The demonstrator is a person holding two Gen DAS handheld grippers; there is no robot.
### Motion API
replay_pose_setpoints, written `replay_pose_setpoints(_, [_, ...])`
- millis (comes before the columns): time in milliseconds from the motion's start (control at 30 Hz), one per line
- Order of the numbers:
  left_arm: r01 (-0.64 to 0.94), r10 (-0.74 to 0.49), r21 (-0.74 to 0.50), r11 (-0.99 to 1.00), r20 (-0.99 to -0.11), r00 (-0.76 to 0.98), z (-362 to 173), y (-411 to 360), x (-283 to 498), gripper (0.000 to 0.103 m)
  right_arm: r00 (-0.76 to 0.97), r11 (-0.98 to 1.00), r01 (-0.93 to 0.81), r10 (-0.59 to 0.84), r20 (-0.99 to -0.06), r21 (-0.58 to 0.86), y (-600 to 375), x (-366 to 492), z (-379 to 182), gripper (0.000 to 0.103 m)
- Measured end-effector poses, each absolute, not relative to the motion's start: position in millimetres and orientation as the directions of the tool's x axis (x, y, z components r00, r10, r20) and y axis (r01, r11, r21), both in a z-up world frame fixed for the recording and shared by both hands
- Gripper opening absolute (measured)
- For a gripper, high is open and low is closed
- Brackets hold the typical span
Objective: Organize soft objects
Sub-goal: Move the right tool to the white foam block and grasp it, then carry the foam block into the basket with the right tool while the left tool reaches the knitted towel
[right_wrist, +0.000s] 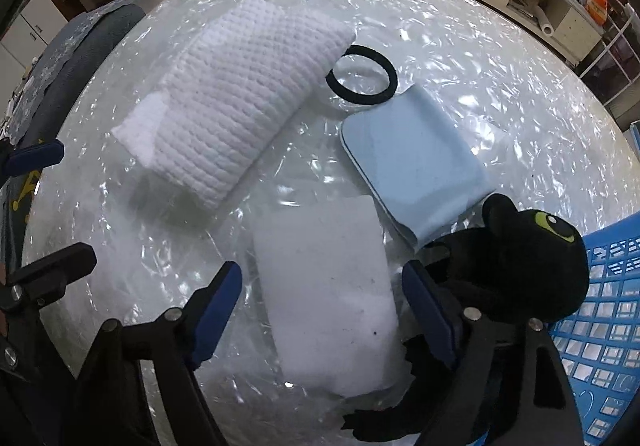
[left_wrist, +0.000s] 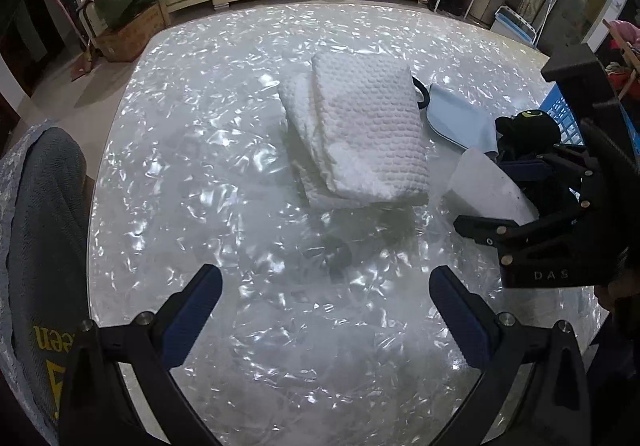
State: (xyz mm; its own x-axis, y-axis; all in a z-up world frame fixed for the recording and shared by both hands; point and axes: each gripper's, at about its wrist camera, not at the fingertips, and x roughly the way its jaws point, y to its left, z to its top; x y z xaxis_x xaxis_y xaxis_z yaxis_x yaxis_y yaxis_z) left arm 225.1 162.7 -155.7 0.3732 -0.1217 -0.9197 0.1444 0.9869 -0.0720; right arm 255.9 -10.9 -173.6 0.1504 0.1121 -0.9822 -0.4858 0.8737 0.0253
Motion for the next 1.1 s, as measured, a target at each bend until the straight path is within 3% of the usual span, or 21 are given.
replay_pose_setpoints(267, [0.17, -0.146, -0.085, 0.982, -0.911, 0.386, -154, 160, 223, 0.103, 0.168, 0.871, -0.491, 0.109, -0.98, 0.013, -15, 257, -172, 0.065])
replay_pose_setpoints(300, [0.175, -0.147, -0.085, 0.981, -0.91, 0.388, -153, 158, 223, 0.103, 0.171, 0.869, -0.495, 0.114, -0.979, 0.015, -14, 256, -171, 0.055])
replay_pose_setpoints(333, [0.18, -0.15, -0.085, 0.98, -0.909, 0.388, -153, 157, 222, 0.103, 0.169, 0.868, -0.497, 0.113, -0.979, 0.015, -13, 255, -171, 0.053])
replay_pose_setpoints(700, [0.182, -0.164, -0.096, 0.979, -0.898, 0.408, -146, 161, 220, 0.103, 0.186, 0.862, -0.507, 0.139, -0.973, 0.026, -1, 237, -156, 0.05])
replay_pose_setpoints(1100, [0.181, -0.167, -0.091, 0.979, -0.867, 0.469, -105, 147, 198, 0.103, 0.258, 0.856, -0.513, 0.222, -0.94, 0.062, -14, 203, -85, 0.05])
